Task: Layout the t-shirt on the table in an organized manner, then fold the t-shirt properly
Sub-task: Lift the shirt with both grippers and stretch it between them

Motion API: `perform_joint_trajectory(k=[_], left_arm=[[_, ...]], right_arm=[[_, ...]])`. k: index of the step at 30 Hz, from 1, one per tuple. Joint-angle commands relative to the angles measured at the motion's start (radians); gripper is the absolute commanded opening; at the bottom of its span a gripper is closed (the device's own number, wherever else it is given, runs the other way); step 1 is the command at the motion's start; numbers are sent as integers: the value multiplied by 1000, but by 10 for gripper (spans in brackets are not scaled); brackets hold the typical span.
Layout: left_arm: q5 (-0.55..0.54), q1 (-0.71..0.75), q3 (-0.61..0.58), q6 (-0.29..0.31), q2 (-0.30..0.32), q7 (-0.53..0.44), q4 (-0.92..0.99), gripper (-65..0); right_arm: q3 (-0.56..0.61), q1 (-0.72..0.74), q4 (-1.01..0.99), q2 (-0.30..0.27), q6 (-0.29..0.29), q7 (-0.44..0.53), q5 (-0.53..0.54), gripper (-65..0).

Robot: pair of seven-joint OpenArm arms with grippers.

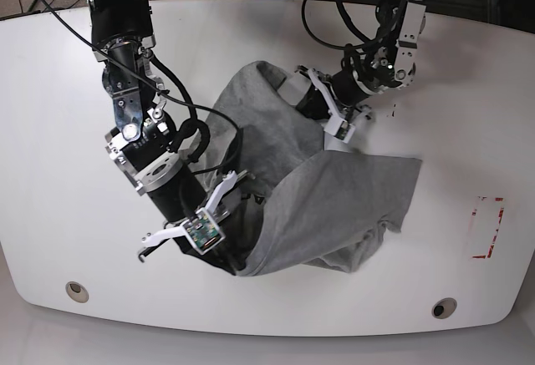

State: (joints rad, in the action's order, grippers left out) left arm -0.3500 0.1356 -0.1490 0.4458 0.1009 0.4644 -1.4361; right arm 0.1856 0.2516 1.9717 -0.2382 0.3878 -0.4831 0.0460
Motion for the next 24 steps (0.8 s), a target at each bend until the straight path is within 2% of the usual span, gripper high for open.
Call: perform_joint_trajectory(k=[1, 12, 20, 24], left_arm=[[-14, 14, 41, -20, 18, 56, -19, -650], [-137, 46, 170, -18, 110, 113, -140, -650], [-199, 71, 329, -18, 181, 195, -299, -650], [-231, 71, 415, -18, 216, 242, -360, -650]], right_arm=[[-42, 39, 18, 24, -8, 27, -4, -650], [-160, 137, 16, 36, -8, -76, 5, -650], [-169, 217, -16, 29, -8, -96, -4, -650], [-171, 251, -35, 6, -8, -96, -5, -650]])
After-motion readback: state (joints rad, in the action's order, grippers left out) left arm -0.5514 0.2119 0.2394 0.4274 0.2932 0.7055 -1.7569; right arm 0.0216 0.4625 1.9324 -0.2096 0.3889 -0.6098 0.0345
